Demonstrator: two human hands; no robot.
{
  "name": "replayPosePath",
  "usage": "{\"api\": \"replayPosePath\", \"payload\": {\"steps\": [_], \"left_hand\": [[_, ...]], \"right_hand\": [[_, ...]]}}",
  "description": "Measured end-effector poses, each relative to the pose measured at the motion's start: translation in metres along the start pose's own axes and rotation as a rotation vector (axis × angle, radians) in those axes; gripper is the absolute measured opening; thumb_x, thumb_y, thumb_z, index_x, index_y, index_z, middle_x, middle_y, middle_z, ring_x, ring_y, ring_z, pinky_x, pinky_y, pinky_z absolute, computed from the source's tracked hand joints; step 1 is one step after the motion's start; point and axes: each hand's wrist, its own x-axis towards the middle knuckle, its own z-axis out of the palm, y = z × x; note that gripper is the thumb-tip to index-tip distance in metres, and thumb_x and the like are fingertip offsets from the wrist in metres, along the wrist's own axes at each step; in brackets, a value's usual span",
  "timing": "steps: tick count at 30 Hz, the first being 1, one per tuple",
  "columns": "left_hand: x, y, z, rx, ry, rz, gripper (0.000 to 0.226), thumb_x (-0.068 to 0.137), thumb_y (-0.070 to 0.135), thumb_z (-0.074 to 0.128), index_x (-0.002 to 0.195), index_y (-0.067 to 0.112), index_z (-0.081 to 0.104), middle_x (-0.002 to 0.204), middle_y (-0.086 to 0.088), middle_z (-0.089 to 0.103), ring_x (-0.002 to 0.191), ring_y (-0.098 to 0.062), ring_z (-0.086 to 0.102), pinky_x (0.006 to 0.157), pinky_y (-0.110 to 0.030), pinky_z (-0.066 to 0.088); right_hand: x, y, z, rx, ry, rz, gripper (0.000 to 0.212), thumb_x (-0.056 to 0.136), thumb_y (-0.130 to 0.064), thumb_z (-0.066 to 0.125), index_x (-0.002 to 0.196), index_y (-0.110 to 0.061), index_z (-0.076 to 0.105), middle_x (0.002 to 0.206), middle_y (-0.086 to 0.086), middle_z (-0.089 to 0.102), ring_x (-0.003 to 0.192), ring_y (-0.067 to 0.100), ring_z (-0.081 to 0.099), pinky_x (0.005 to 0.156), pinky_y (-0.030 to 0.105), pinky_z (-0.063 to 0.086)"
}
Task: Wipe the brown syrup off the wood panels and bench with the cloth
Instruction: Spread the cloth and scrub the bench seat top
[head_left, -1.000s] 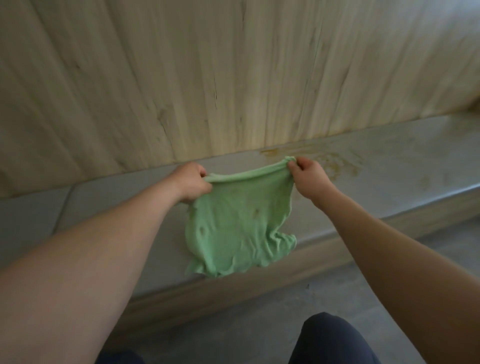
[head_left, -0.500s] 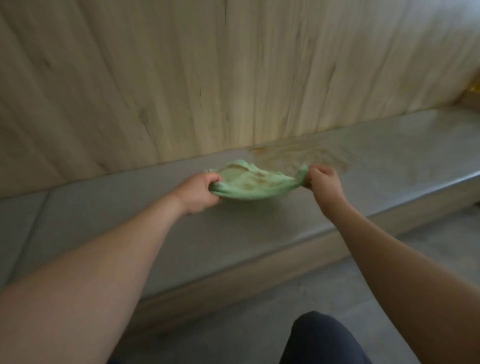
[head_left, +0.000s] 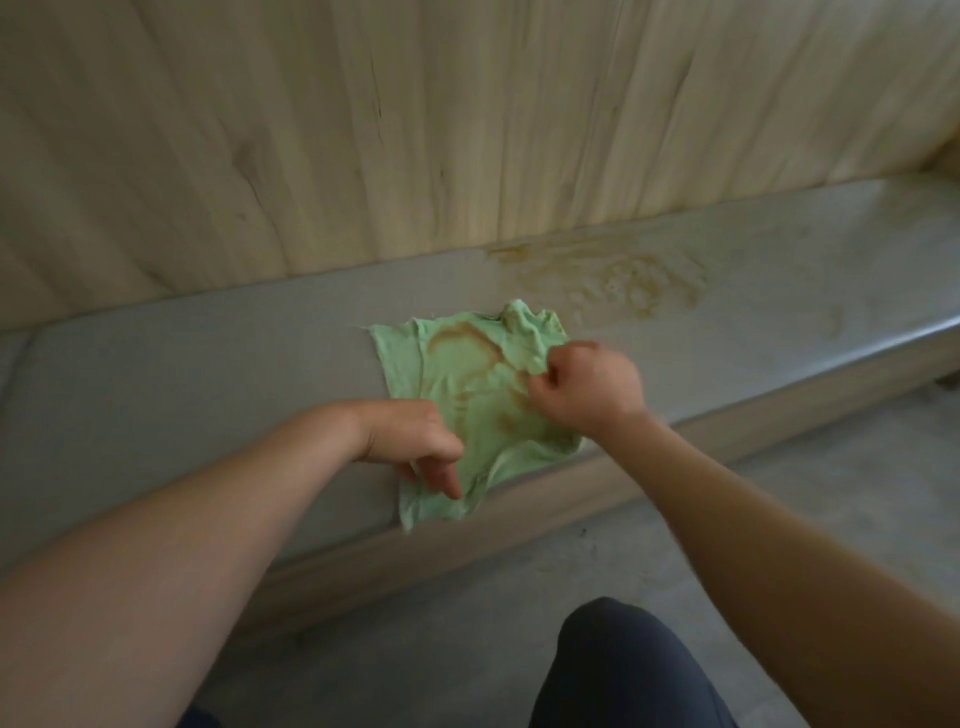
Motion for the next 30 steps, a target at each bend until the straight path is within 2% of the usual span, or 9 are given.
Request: {"api": "replayPosePath", "payload": {"steps": [3, 5, 8, 11, 13, 18, 21, 25, 30], "left_hand": [[0.009, -0.015, -0.005, 0.1, 0.29, 0.016, 0.024, 0.092, 0.018, 0.056, 0.093, 0.01, 0.078, 0.098, -0.007, 0.079, 0.09, -0.025, 0.075, 0.071, -0.028, 0.056], [0.02, -0.032, -0.005, 0.44, 0.458, 0.019, 0.027, 0.095, 0.033, 0.062, 0.117, 0.022, 0.071, 0.124, -0.001, 0.068, 0.121, -0.025, 0.061, 0.097, -0.034, 0.051], [0.029, -0.052, 0.01, 0.583, 0.402, -0.088, 0.062, 0.092, 0.068, 0.057, 0.144, 0.042, 0.038, 0.157, 0.005, 0.025, 0.15, -0.027, 0.017, 0.124, -0.046, 0.022], [0.036, -0.058, 0.016, 0.51, 0.401, -0.092, 0.065, 0.092, 0.072, 0.053, 0.146, 0.044, 0.031, 0.163, 0.005, 0.013, 0.153, -0.026, 0.007, 0.125, -0.047, 0.013], [0.038, -0.057, 0.014, 0.503, 0.391, -0.096, 0.066, 0.091, 0.071, 0.055, 0.145, 0.043, 0.031, 0.162, 0.005, 0.013, 0.152, -0.028, 0.006, 0.125, -0.049, 0.014], [0.033, -0.049, 0.001, 0.522, 0.391, -0.075, 0.066, 0.079, 0.075, 0.061, 0.135, 0.044, 0.045, 0.148, 0.005, 0.033, 0.142, -0.031, 0.028, 0.12, -0.049, 0.029], [0.024, -0.046, -0.008, 0.351, 0.544, -0.053, 0.058, 0.071, 0.06, 0.046, 0.12, 0.034, 0.064, 0.131, -0.001, 0.052, 0.131, -0.03, 0.045, 0.113, -0.046, 0.039], [0.025, -0.056, -0.011, 0.304, 0.856, -0.097, 0.024, 0.092, 0.036, 0.049, 0.102, 0.023, 0.068, 0.117, -0.004, 0.06, 0.121, -0.032, 0.051, 0.102, -0.047, 0.045], [0.047, -0.056, -0.02, 0.337, 1.017, -0.163, 0.021, 0.098, 0.029, 0.05, 0.101, 0.015, 0.066, 0.115, -0.009, 0.061, 0.119, -0.035, 0.05, 0.097, -0.046, 0.043]], "right_hand": [[0.011, -0.043, 0.011, -0.024, -0.196, -0.116, 0.03, 0.087, -0.051, 0.056, 0.08, -0.022, 0.054, 0.085, 0.001, 0.06, 0.087, 0.029, 0.064, 0.067, 0.032, 0.043], [0.012, -0.046, 0.012, -0.115, -0.411, -0.121, 0.028, 0.09, -0.054, 0.054, 0.09, -0.026, 0.058, 0.095, -0.001, 0.061, 0.097, 0.028, 0.064, 0.076, 0.035, 0.047], [0.005, -0.027, 0.001, -0.253, -0.653, -0.067, 0.04, 0.088, -0.06, 0.056, 0.101, -0.023, 0.066, 0.103, -0.002, 0.067, 0.099, 0.024, 0.066, 0.084, 0.037, 0.05], [-0.002, -0.001, -0.009, -0.441, -1.071, 0.1, 0.042, 0.085, -0.059, 0.07, 0.083, -0.017, 0.069, 0.08, -0.003, 0.07, 0.08, 0.018, 0.069, 0.082, 0.033, 0.055], [-0.007, 0.008, -0.012, -0.606, -1.208, 0.192, 0.039, 0.085, -0.055, 0.072, 0.084, -0.017, 0.069, 0.082, -0.003, 0.071, 0.087, 0.019, 0.071, 0.096, 0.037, 0.055], [0.006, -0.022, -0.003, -0.289, -0.576, 0.13, 0.035, 0.096, -0.051, 0.053, 0.113, -0.021, 0.059, 0.111, 0.004, 0.058, 0.115, 0.03, 0.061, 0.086, 0.039, 0.046], [0.009, -0.053, 0.033, -0.044, -0.276, -0.044, 0.06, 0.094, -0.065, 0.047, 0.142, -0.03, 0.048, 0.144, 0.01, 0.048, 0.137, 0.035, 0.044, 0.108, 0.048, 0.04], [0.013, -0.057, 0.077, -0.06, -0.35, -0.119, 0.072, 0.089, -0.086, 0.019, 0.156, -0.061, 0.01, 0.173, 0.0, 0.005, 0.159, 0.035, -0.005, 0.125, 0.061, -0.005], [0.006, -0.015, 0.075, -0.086, -0.325, -0.127, 0.076, 0.083, -0.094, 0.017, 0.152, -0.068, -0.001, 0.174, -0.01, 0.001, 0.16, 0.027, -0.005, 0.127, 0.055, -0.003]]}}
